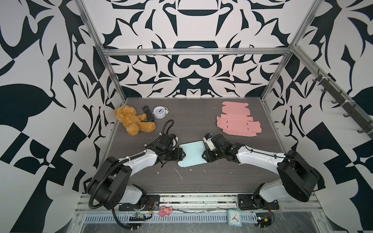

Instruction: Fold the paper box

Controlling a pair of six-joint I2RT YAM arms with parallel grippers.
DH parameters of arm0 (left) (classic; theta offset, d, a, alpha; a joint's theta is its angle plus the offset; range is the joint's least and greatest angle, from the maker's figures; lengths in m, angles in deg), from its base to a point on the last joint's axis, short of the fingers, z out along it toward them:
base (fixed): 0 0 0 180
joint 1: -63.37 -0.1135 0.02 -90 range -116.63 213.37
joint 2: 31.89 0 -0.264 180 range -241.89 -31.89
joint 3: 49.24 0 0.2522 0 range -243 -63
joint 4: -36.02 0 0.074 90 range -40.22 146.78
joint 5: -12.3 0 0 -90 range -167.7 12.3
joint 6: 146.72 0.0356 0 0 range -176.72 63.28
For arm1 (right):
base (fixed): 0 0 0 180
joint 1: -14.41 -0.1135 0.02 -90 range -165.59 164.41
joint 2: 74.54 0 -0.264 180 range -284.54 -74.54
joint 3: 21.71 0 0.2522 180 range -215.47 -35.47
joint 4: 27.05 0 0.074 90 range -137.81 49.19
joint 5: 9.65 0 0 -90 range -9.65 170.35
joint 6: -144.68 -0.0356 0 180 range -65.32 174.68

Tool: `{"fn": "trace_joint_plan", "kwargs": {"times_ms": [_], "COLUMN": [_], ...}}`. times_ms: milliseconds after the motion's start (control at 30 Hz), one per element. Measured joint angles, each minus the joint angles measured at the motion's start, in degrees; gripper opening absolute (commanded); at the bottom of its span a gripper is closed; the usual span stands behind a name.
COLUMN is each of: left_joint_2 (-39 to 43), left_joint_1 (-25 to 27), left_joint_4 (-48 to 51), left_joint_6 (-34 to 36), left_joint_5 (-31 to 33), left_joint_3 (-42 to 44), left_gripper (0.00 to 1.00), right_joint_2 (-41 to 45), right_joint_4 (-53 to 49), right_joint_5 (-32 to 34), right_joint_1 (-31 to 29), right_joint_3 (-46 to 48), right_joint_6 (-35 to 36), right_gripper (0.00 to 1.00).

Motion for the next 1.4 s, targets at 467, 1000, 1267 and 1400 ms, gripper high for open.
{"fn": "trace_joint_plan", "kwargs": {"times_ms": [467,1000,1267,1400], "left_joint_2": [-0.4,2.4,11.2,14.8], "left_joint_1": [0.0,0.2,7.2,11.7], "left_joint_4": [0.1,7.1,14.8,17.6], "left_joint_6": [0.1,2.4,3.0,1.4], "left_joint_5": [0.0,3.8,10.3,12.3], "left_joint_3": [-0.5,-3.9,-6.6,-6.6], "left_gripper": [0.69,0.78,0.79,0.79], "right_joint_2": [0.3,5.5,10.0,11.5], "right_joint_4": [0.4,-1.0,-3.8,-4.2], "right_joint_5": [-0.3,1.0,2.3,2.8], "right_joint_1": [-1.4,-1.7,-2.4,-3.9], "right_joint_3": [0.3,1.2,1.3,1.6], "right_joint_6": [-0.6,-1.6,-2.4,-3.6], "right_gripper": [0.57,0.6,0.64,0.66]}}
